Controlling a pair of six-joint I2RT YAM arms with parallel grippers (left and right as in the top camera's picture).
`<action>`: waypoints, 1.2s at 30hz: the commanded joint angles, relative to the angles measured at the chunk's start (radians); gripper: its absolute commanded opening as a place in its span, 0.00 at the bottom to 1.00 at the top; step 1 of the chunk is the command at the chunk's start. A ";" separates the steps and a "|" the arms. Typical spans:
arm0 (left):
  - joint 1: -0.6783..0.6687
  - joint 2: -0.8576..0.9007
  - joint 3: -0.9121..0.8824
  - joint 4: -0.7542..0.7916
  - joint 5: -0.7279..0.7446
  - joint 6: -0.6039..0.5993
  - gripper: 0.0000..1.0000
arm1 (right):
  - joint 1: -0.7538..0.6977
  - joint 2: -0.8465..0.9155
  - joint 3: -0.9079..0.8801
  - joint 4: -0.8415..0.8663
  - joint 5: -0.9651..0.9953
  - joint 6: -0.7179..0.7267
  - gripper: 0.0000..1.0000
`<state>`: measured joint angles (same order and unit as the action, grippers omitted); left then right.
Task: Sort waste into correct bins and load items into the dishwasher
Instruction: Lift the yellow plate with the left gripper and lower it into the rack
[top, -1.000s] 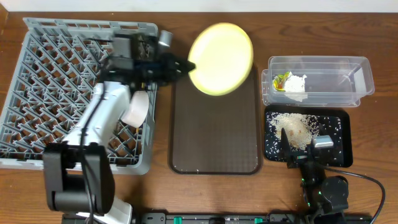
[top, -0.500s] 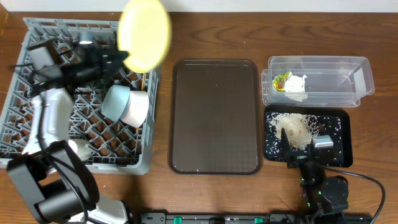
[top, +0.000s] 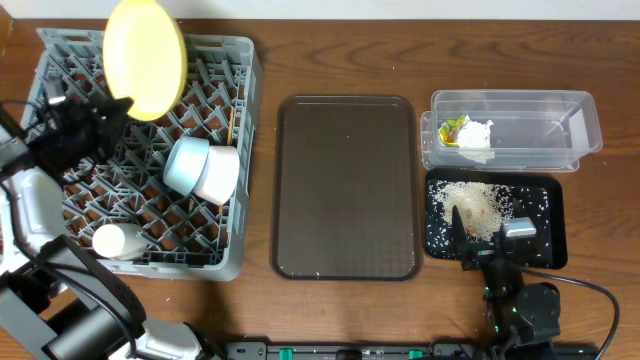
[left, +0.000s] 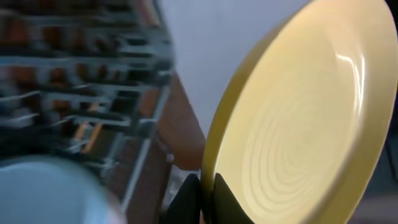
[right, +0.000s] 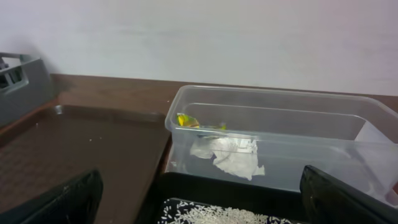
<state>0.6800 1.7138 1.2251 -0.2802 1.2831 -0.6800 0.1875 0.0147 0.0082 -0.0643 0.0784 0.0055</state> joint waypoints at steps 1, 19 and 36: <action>0.014 -0.065 0.005 -0.069 -0.149 0.049 0.08 | -0.011 -0.004 -0.003 -0.003 -0.002 -0.011 0.99; 0.159 -0.257 0.001 -0.367 -0.648 0.204 0.08 | -0.011 -0.004 -0.003 -0.003 -0.002 -0.011 0.99; 0.229 -0.255 -0.013 -0.365 -0.835 0.201 0.08 | -0.011 -0.004 -0.003 -0.003 -0.002 -0.011 0.99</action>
<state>0.9066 1.4570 1.2213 -0.6479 0.5159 -0.4969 0.1875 0.0147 0.0082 -0.0643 0.0784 0.0055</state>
